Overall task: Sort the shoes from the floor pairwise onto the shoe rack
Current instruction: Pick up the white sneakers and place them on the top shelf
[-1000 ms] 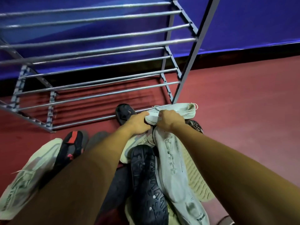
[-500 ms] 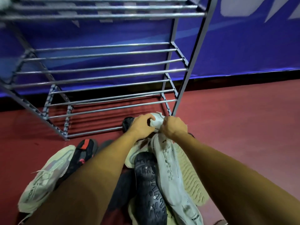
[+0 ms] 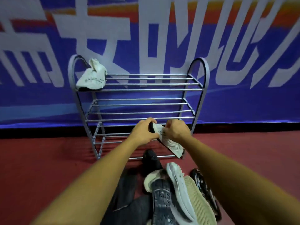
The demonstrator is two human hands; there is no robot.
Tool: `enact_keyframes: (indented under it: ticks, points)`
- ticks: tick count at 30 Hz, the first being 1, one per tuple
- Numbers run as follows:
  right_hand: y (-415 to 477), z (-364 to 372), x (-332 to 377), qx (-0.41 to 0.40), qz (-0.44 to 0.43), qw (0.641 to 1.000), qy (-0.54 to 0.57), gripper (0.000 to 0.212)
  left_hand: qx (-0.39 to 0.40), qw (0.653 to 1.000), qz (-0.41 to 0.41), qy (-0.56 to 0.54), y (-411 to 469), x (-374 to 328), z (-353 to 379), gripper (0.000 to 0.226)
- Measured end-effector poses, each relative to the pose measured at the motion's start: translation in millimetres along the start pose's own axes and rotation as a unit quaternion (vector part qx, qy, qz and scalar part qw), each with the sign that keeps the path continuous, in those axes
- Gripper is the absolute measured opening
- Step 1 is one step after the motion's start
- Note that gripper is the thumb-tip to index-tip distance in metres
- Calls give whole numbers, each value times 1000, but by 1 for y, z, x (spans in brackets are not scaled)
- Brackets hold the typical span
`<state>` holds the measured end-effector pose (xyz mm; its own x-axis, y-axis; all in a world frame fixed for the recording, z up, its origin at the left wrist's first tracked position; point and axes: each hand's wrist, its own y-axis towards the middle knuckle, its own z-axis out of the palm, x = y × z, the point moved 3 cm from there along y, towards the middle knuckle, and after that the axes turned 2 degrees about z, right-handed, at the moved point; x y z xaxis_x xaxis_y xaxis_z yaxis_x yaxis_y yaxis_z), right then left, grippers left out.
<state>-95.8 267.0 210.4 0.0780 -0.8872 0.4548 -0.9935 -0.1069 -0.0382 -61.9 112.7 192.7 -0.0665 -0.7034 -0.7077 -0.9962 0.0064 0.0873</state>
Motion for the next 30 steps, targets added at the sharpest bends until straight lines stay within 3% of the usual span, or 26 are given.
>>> enact_keyframes:
  ticks: [4,7,10,15,19,24,30]
  points:
    - [-6,-29,52,-44,-42,996,70,15,-74,996,-17,-53,-19,-13,-55,82]
    - [-9,-41,82,-58,-62,988,129,11,-12,995,-75,-59,-32,-5,-72,87]
    - [-12,-46,103,-72,-73,970,220,11,19,992,-95,-77,-42,4,-78,85]
    - [-18,-42,124,-67,-78,945,312,11,-66,984,-80,-142,-42,6,-93,72]
    - [-21,-41,128,-53,-94,940,322,10,-76,977,-90,-178,-40,7,-94,62]
    - [-21,-40,111,35,-114,950,288,23,-82,961,-100,-244,-35,10,-93,65]
    - [-13,-38,99,-50,-90,975,197,40,-161,902,-134,-378,-30,12,-103,100]
